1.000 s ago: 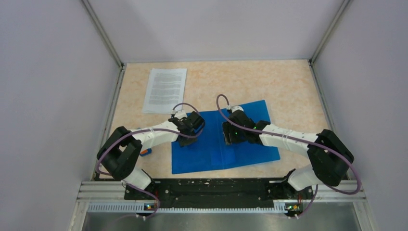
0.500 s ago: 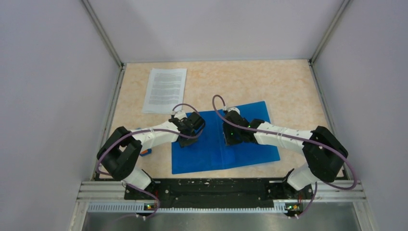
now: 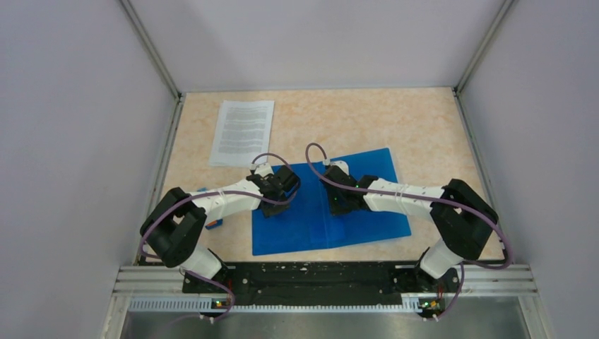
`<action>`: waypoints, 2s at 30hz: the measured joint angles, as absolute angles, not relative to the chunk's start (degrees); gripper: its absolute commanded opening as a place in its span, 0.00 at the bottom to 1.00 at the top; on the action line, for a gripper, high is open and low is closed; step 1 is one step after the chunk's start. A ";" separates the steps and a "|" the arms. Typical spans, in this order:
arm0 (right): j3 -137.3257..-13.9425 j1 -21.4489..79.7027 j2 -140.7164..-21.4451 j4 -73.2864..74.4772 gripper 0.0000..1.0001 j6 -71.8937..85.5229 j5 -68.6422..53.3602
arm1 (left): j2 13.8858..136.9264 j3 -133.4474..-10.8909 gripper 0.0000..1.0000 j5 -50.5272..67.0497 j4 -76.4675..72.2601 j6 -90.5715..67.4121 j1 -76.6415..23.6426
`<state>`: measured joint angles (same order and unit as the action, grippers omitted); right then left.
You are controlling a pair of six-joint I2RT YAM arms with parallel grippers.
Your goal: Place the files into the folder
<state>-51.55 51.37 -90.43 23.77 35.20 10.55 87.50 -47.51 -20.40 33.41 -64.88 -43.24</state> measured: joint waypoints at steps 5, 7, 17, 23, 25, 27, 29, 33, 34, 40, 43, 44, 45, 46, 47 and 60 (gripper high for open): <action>-51.57 51.55 -91.05 23.68 0.16 35.88 11.00 | 87.48 -47.44 0.44 -20.40 33.39 -64.88 -43.24; -51.55 51.64 -91.24 23.62 0.13 36.21 11.27 | 87.48 -47.44 0.45 -20.40 33.39 -64.88 -43.24; -51.55 51.66 -91.22 23.68 0.01 37.76 12.23 | 87.48 -47.44 0.45 -20.47 33.43 -65.10 -43.24; -51.37 51.75 -91.22 23.18 0.01 38.63 13.32 | 87.53 -47.44 0.45 -20.47 33.43 -65.45 -43.24; -51.13 51.77 -91.22 22.81 0.02 38.87 13.47 | 87.55 -47.44 0.44 -20.49 33.43 -65.52 -43.24; -50.61 51.79 -91.13 21.98 0.03 39.18 13.50 | 87.64 -47.44 0.44 -20.49 33.43 -65.60 -43.24; -50.00 51.81 -90.98 21.17 0.04 39.46 13.50 | 87.66 -47.44 0.45 -20.49 33.43 -65.67 -43.24; -49.47 51.81 -90.56 20.38 0.07 39.66 13.47 | 87.66 -47.44 0.44 -20.49 33.43 -65.69 -43.24; -49.47 51.81 -90.56 20.38 0.07 39.66 13.47 | 87.66 -47.44 0.45 -20.49 33.43 -65.69 -43.24; -49.47 51.83 -90.56 20.18 0.09 39.66 13.43 | 87.70 -47.44 0.45 -20.49 33.45 -65.69 -43.24; -49.47 51.86 -90.56 20.14 0.11 39.66 13.41 | 87.74 -47.46 0.45 -20.49 33.45 -65.69 -43.24; -49.47 51.86 -90.56 20.08 0.11 39.66 13.32 | 87.74 -47.46 0.45 -20.49 33.45 -65.69 -43.24; -49.50 51.86 -90.56 20.03 0.11 39.66 13.28 | 87.74 -47.46 0.45 -20.49 33.45 -65.69 -43.24; -49.47 51.86 -90.56 20.01 0.10 39.66 13.23 | 87.74 -47.46 0.45 -20.49 33.45 -65.69 -43.24; -49.47 51.86 -90.56 19.99 0.11 39.66 13.23 | 87.74 -47.46 0.45 -20.49 33.45 -65.69 -43.24; -49.52 52.16 -90.65 20.12 0.10 39.66 13.78 | 87.92 -47.59 0.45 -20.51 33.61 -65.93 -43.24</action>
